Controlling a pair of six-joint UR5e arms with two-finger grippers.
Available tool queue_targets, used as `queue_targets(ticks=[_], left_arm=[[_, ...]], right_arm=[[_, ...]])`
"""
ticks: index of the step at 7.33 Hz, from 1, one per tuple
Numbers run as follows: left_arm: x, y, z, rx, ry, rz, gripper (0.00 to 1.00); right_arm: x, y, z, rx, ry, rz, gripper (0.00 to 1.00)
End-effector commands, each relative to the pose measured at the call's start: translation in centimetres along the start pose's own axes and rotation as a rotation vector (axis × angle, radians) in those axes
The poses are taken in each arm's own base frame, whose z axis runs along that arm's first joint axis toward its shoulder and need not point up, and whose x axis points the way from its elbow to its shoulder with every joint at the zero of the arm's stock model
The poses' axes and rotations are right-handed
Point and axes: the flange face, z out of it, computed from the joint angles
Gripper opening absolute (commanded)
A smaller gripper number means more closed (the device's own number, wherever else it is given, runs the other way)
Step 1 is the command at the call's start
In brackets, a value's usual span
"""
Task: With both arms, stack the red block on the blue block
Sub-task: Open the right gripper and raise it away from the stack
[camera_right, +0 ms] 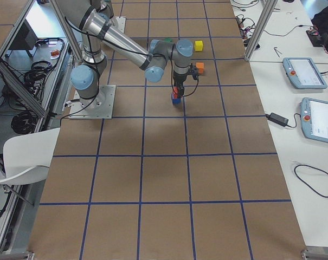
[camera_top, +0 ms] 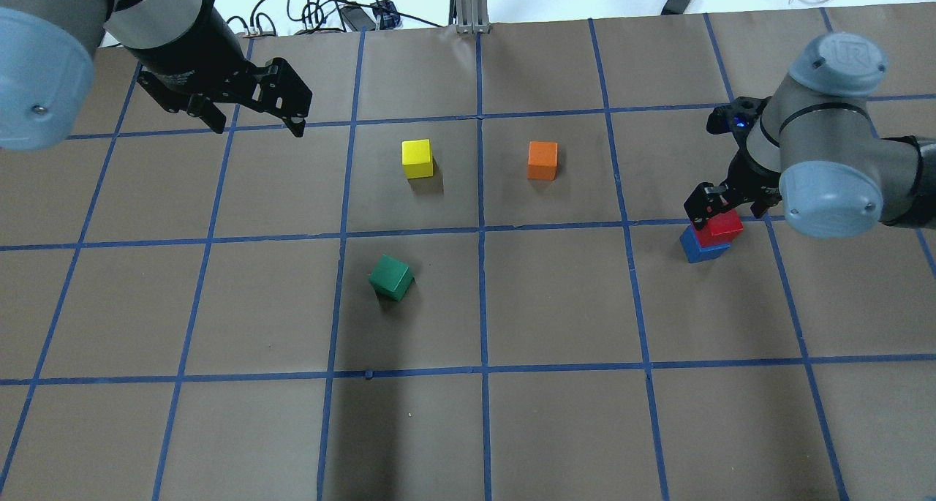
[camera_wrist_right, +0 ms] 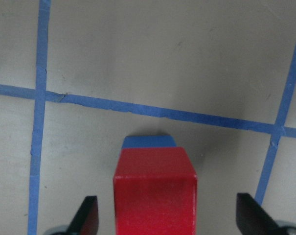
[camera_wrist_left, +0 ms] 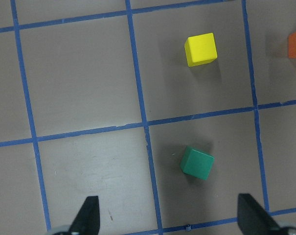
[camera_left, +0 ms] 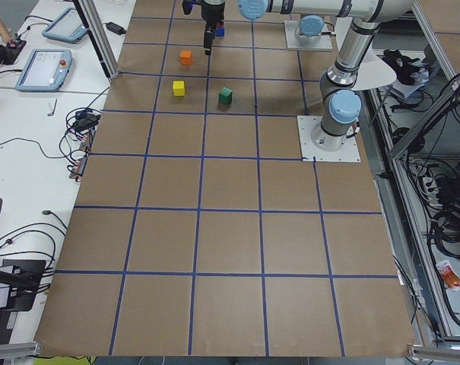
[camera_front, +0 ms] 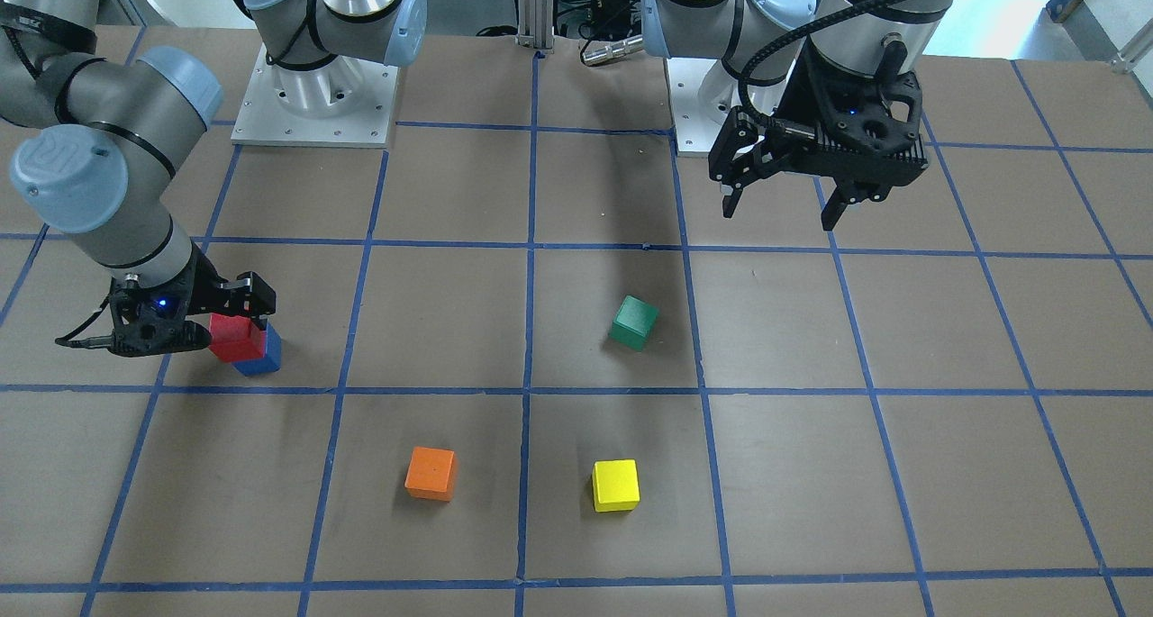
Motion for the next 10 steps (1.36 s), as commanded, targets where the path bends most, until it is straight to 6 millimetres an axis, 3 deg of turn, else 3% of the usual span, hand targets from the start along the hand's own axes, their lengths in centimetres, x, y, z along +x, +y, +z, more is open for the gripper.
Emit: queue_targets(ticks=[1,3,4,6,7,10], left_arm=[[-0.1,0.0,0.0,0.000,0.000,-0.001,1.00],[-0.1,0.0,0.0,0.000,0.000,-0.001,1.00],[-0.1,-0.1,0.0,0.000,0.000,-0.001,1.00],[-0.2,-0.1,0.0,0.000,0.000,-0.003,1.00],[-0.2,-0.1,-0.2,0.004,-0.001,-0.003,1.00],[-0.2,-0.3,-0.5,0.010,-0.005,-0.003,1.00]], right_arm=[[-0.1,0.5,-5.9,-0.020,-0.009,0.019,1.00],[-1.9,3.5,-11.3,-0.045,-0.026,0.037,1.00],[-3.2,4.8,-12.9,-0.043,-0.026,0.072,1.00],[-9.3,4.0,-15.7,-0.026,0.001,0.065,1.00],[-11.2,3.5,-17.4,-0.020,0.004,0.150,1.00],[-11.3,3.4,-19.6,-0.007,0.006,0.170,1.00]])
